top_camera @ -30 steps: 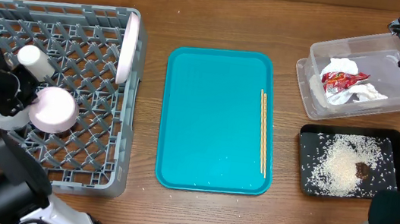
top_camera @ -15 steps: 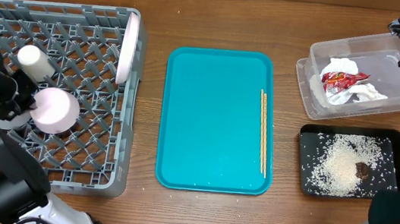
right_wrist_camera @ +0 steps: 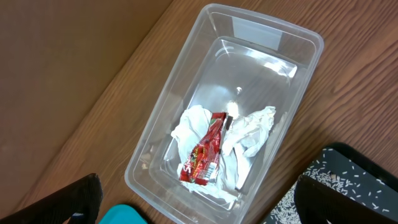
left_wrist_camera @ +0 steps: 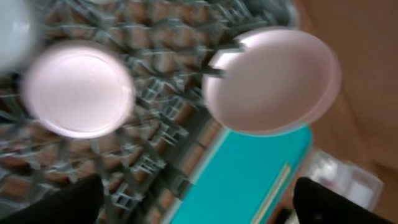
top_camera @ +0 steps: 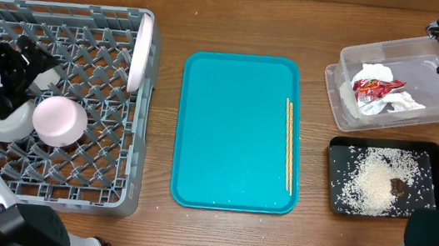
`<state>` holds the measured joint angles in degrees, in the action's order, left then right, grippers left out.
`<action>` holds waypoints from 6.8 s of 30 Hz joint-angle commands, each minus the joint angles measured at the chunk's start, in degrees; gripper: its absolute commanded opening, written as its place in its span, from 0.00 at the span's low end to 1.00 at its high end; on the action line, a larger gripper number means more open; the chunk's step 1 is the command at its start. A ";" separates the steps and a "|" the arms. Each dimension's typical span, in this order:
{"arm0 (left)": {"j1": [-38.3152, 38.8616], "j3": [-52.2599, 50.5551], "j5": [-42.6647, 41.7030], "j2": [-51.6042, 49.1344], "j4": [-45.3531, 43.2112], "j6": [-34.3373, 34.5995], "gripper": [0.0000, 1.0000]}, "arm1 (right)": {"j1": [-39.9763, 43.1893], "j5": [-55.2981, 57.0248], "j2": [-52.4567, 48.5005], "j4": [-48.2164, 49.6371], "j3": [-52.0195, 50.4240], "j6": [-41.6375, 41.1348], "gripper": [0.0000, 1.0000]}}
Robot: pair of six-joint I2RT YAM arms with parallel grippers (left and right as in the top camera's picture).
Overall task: Sort waste into correct bins and load items into the dishwasher
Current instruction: 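Move left gripper to the chopsticks on the teal tray, then grasp one chopstick with left gripper and lift it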
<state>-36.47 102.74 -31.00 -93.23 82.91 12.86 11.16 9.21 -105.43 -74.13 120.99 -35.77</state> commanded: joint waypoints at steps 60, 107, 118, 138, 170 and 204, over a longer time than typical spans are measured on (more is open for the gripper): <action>81.18 0.92 47.36 -33.07 -39.89 32.98 0.47 | -0.15 0.17 0.42 0.26 -0.02 0.15 1.00; 84.59 0.48 47.45 -38.66 -42.34 35.19 0.40 | -0.15 0.17 0.42 0.26 -0.02 0.13 1.00; 84.67 0.46 46.18 -39.89 -42.38 35.17 0.40 | -0.15 0.17 0.42 0.26 -0.02 0.15 1.00; 84.65 0.46 46.16 -40.35 -40.94 35.19 0.33 | -0.15 0.17 0.42 0.26 -0.02 0.15 1.00; 84.41 0.63 46.16 -42.18 -41.33 34.64 0.04 | -0.15 0.17 0.42 0.26 -0.02 0.13 1.00; 45.97 24.44 38.66 -4.42 -2.40 -9.07 0.04 | -0.15 0.17 0.42 0.26 -0.02 0.13 1.00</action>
<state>14.66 126.69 8.56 -97.89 79.05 7.27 11.16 9.21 -105.43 -74.17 120.99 -35.79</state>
